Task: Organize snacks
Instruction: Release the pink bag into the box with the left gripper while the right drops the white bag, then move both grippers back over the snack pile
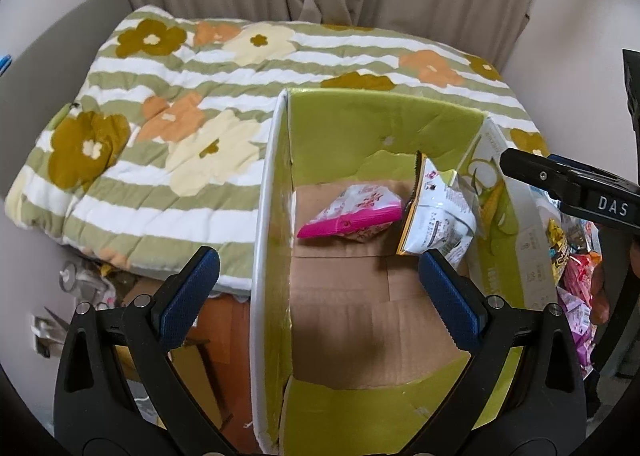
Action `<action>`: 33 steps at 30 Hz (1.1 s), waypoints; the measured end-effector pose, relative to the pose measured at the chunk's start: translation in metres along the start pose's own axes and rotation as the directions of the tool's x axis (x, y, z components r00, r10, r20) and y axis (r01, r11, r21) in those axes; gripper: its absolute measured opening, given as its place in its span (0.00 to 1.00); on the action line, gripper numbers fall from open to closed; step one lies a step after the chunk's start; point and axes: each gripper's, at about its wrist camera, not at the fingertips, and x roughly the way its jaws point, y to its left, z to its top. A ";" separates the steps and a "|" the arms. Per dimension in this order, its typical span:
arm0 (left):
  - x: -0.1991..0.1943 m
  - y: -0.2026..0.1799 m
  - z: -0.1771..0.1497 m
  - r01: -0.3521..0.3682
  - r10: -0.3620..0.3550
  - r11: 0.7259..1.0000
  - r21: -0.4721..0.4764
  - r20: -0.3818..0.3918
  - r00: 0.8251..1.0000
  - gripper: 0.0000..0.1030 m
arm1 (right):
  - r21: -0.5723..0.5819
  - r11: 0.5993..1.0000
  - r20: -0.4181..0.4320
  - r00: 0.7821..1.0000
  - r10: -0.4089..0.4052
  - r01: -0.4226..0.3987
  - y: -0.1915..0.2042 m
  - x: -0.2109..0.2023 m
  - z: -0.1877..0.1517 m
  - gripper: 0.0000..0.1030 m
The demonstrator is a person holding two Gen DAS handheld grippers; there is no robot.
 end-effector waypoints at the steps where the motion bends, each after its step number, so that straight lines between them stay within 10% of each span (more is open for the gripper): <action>1: -0.003 -0.001 0.001 0.002 -0.003 1.000 0.007 0.007 1.000 0.97 | 0.002 1.000 0.008 1.000 -0.004 0.004 0.001 -0.005 0.000 1.00; 18: -0.086 -0.032 0.000 0.042 -0.047 0.998 0.047 0.132 0.990 0.97 | 0.006 0.997 0.147 0.986 -0.082 0.082 0.008 -0.112 -0.020 1.00; 33: -0.139 -0.160 -0.082 0.107 -0.116 0.992 0.065 0.151 0.982 0.97 | 0.062 0.988 0.216 0.965 -0.151 0.141 -0.102 -0.223 -0.111 1.00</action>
